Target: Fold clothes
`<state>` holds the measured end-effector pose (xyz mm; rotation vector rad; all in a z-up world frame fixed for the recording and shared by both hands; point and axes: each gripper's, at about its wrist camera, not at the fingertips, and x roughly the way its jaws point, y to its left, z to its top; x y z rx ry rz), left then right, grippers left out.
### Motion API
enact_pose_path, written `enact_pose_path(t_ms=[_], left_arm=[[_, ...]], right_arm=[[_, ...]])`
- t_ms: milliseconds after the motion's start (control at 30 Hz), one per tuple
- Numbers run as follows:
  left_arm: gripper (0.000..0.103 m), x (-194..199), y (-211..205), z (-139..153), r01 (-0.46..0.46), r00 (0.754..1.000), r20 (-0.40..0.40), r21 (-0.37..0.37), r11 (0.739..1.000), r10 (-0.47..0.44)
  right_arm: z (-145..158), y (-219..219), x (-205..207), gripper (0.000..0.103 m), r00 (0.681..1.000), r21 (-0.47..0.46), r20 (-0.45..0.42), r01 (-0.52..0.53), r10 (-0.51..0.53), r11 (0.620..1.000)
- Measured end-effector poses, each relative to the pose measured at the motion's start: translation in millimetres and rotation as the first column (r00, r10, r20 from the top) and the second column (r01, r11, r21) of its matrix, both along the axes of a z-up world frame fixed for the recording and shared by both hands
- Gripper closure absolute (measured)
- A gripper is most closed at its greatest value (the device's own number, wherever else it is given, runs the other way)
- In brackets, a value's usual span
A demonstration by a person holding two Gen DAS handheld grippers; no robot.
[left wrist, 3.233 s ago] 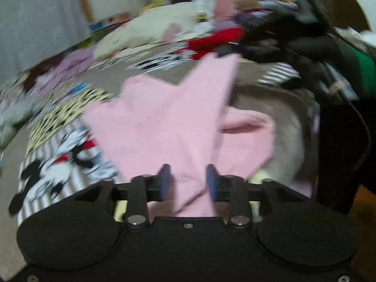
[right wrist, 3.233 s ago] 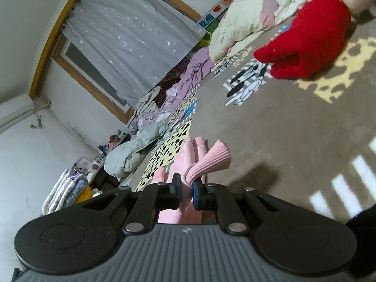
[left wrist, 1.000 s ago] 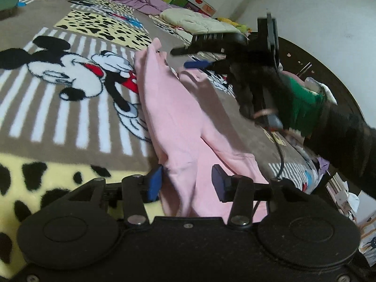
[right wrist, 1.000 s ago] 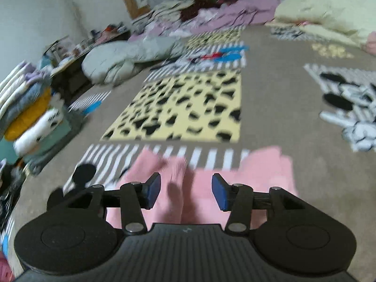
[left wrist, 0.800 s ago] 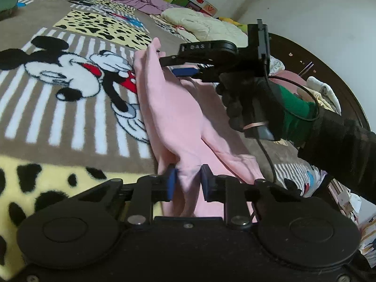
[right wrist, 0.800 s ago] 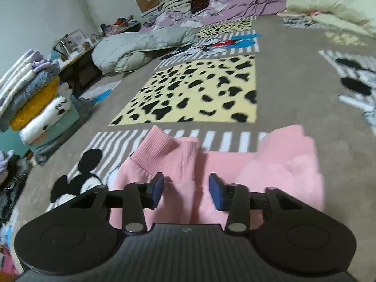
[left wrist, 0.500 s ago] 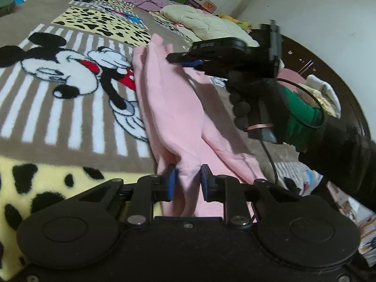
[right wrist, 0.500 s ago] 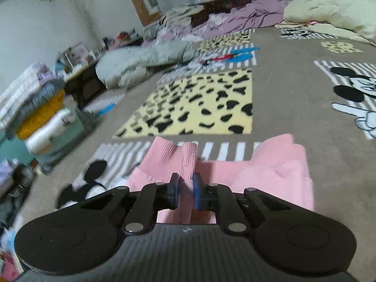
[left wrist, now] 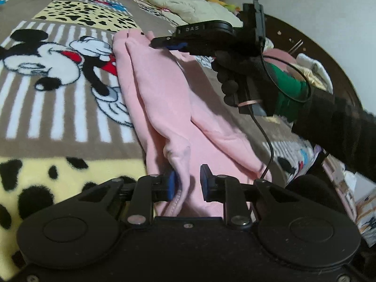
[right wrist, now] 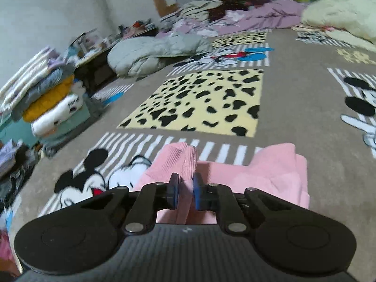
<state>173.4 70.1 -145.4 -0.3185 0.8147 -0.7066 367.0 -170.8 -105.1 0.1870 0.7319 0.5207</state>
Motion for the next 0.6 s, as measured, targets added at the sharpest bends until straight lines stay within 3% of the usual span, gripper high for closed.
enact_pose_path(t_ms=[167,300,333,367,400,500,567,600], left_arm=[[0.083,-2,0,1,0.007,1.000,0.000,0.004,1.000,-0.007],[0.080,-1,0,2,0.005,1.000,-0.004,0.018,1.000,-0.005],[0.075,-2,0,4,0.012,1.000,0.001,0.023,1.000,-0.012],[0.062,-4,2,8,0.014,1.000,0.017,0.034,0.999,-0.015],[0.057,-7,4,14,0.002,0.999,0.041,0.042,0.999,-0.004],[0.058,-12,13,28,-0.055,0.992,0.119,0.067,0.996,0.046],[0.061,-13,19,35,-0.088,0.982,0.170,0.041,0.995,0.080],[0.070,-13,19,38,-0.096,0.978,0.187,0.028,0.995,0.089]], right_arm=[[15,-25,-15,0.088,0.997,0.204,0.074,0.011,-0.027,0.979],[3,-6,-4,0.083,1.000,0.031,0.014,0.007,-0.008,0.999],[4,-7,-4,0.083,1.000,0.038,0.023,0.017,-0.018,0.999],[8,-12,-7,0.080,0.998,0.064,0.040,0.037,-0.039,0.997],[12,-16,-9,0.072,0.996,0.090,0.057,0.056,-0.061,0.994],[29,-16,-24,0.069,0.989,0.083,0.143,0.032,-0.044,0.996],[37,-10,-34,0.069,0.983,0.055,0.183,-0.014,0.004,0.998],[38,-1,-38,0.069,0.981,0.022,0.183,-0.065,0.060,0.998]])
